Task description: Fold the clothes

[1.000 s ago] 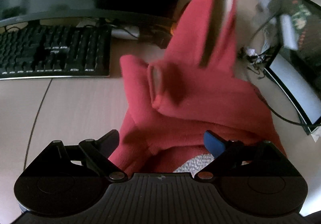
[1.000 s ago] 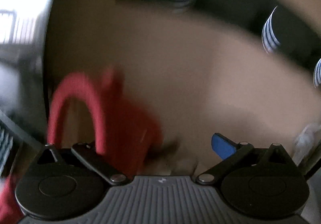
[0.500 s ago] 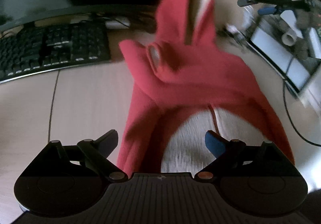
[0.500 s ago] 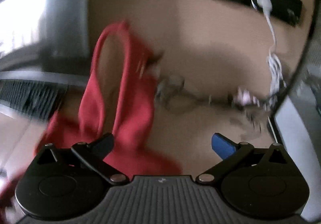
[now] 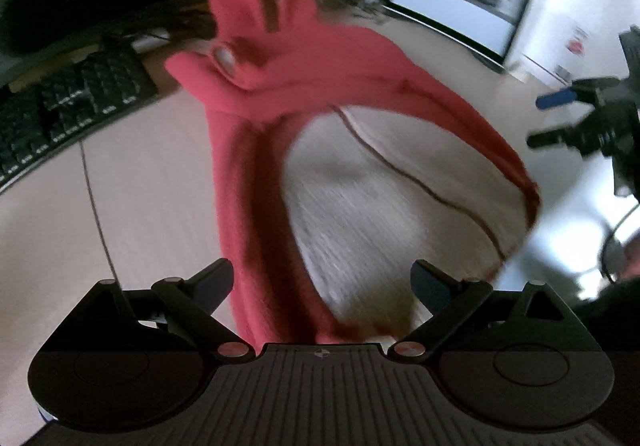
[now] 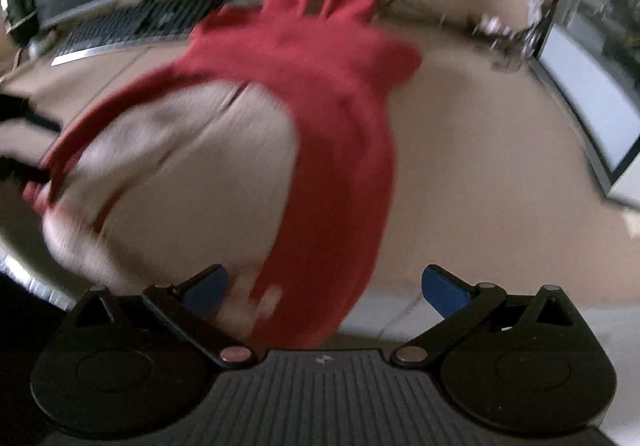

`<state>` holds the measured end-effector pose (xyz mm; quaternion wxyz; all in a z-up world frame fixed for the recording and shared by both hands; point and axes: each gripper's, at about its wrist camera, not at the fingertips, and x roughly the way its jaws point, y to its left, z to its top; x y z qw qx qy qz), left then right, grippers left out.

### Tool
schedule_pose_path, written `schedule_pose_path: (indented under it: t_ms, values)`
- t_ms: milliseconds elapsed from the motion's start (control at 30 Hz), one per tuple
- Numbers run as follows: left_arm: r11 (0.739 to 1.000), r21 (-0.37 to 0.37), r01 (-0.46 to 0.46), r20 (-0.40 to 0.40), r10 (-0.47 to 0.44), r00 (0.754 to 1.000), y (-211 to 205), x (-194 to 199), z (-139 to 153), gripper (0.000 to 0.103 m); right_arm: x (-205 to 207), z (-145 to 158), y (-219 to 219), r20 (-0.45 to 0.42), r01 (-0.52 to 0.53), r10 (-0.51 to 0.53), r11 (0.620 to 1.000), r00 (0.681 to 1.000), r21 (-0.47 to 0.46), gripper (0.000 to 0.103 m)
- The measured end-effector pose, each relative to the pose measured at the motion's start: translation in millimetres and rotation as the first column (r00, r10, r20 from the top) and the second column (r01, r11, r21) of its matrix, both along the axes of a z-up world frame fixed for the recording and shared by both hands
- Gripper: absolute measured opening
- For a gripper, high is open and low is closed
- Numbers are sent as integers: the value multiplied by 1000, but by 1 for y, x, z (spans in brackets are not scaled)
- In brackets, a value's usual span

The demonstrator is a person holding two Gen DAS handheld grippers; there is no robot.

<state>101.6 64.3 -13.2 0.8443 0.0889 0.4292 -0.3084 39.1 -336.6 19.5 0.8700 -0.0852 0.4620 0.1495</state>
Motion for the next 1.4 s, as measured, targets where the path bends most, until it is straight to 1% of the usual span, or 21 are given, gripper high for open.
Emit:
schedule_pose_path:
  t_ms: [67, 100, 167, 233, 300, 367, 433, 467, 500, 600, 667, 700, 800, 867, 933, 1033, 1167, 1200, 1233, 1300, 1400]
  values:
    - [1000, 9, 25, -5, -25, 1000, -4, -12, -3, 98, -10, -16, 5, -40, -23, 23, 1000, 999, 1, 103]
    - [999, 14, 32, -4, -32, 999, -6, -17, -4, 98, -15, -27, 9, -54, -23, 22, 1000, 998, -18, 103]
    - [999, 25, 25, -1, -25, 1000, -11, -24, -8, 98, -15, -50, 12, -67, 7, -11, 998, 998, -55, 103]
    - [999, 33, 1, -5, -1, 1000, -17, -27, -12, 98, -12, -65, 13, -42, 61, -64, 996, 997, -67, 103]
    - [999, 40, -32, -15, 32, 999, -21, -30, -15, 98, -16, -59, 9, 77, 134, -128, 988, 989, -74, 103]
    - [996, 68, -56, -2, 56, 998, -26, -37, -15, 98, -21, -45, 1, 199, 193, -178, 979, 964, -62, 103]
    - [990, 113, -82, 36, 78, 996, -28, -45, -14, 98, -23, -31, -11, 297, 246, -217, 967, 930, -63, 103]
    - [986, 131, -103, 49, 97, 994, -28, -49, -14, 98, -21, -25, -18, 333, 266, -233, 962, 914, -57, 103]
    - [981, 146, -127, 60, 119, 991, -28, -52, -14, 98, -16, -20, -27, 344, 274, -245, 961, 906, -36, 103]
    - [966, 167, -196, 46, 191, 981, -25, -56, -19, 98, -2, -10, -38, 369, 268, -244, 963, 897, -12, 103]
    - [958, 178, -226, 44, 222, 974, -28, -58, -21, 99, 3, -9, -40, 393, 243, -209, 969, 895, -37, 103]
    - [954, 188, -235, 57, 228, 972, -30, -60, -20, 99, 5, -9, -41, 401, 230, -191, 972, 896, -51, 103]
    - [937, 232, -260, 114, 240, 964, -38, -64, -18, 100, 6, -12, -44, 388, 189, -133, 976, 912, -111, 103]
    - [912, 281, -298, 155, 264, 952, -40, -65, -17, 99, 13, -19, -49, 329, 161, -102, 975, 939, -156, 103]
    - [885, 315, -344, 153, 310, 938, -31, -62, -19, 100, 16, -21, -58, 272, 166, -116, 971, 955, -170, 103]
    - [874, 297, -384, 121, 364, 923, -16, -57, -17, 100, 19, -14, -66, 233, 113, -71, 979, 970, -169, 103]
    - [857, 240, -456, 137, 435, 890, 0, -46, 9, 100, 28, 16, -69, 259, 66, -23, 985, 966, -158, 103]
    - [854, 210, -477, 134, 458, 879, 5, -43, 18, 100, 32, 24, -69, 267, 60, -17, 987, 964, -152, 103]
    - [849, 174, -498, 128, 482, 867, 11, -38, 28, 100, 37, 32, -71, 273, 62, -23, 989, 962, -136, 103]
    - [843, 127, -523, 127, 509, 852, 17, -30, 44, 101, 48, 45, -74, 284, 68, -35, 992, 958, -106, 103]
    - [845, 110, -524, 161, 505, 848, 15, -19, 64, 101, 62, 59, -78, 293, 87, -60, 993, 954, -78, 103]
